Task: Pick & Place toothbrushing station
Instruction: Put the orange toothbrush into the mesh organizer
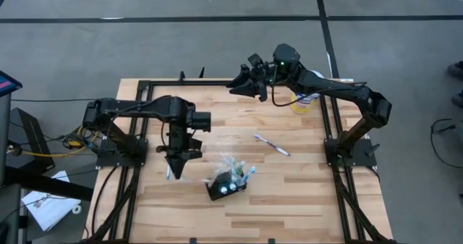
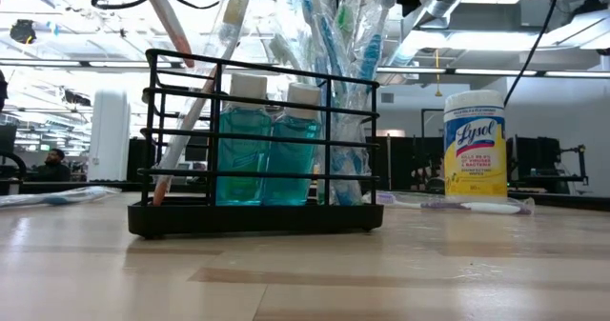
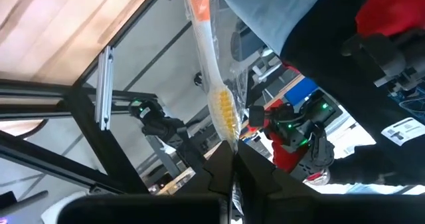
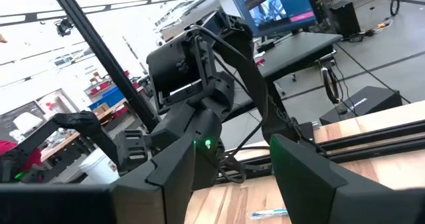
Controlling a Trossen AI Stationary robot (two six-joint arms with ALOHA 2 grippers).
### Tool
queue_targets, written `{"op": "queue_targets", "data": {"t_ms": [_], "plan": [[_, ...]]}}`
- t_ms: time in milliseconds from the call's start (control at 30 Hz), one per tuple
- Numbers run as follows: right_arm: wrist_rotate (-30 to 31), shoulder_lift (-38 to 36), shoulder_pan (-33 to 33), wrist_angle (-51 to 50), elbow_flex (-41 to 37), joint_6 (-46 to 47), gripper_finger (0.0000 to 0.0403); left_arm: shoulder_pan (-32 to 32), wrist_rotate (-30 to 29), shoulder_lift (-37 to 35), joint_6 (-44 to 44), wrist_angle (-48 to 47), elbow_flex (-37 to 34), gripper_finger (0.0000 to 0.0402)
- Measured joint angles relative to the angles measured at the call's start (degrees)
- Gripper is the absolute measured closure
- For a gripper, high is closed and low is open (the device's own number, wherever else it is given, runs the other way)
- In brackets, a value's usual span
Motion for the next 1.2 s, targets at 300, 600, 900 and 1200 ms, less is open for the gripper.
{"op": "queue_targets", "data": {"t_ms": [300,600,900,1200], "plan": [[-0.2,0.0,0.0,0.6,0.0,0.0,0.0217,-0.1,3.0,2.6,-1.7,-0.1,0.0,0.0401],[-2.1,0.0,0.1,0.9,0.0,0.0,0.0217,0.2,5.4,9.6,3.1,-0.3,0.0,0.0401],[-3.3,0.0,0.1,2.3,0.0,0.0,0.0217,0.2,6.5,14.7,4.9,-0.1,0.0,0.0401],[-4.5,0.0,0.1,4.0,0.0,0.0,0.0217,1.4,7.6,16.2,4.6,-0.2,0.0,0.0401]]}}
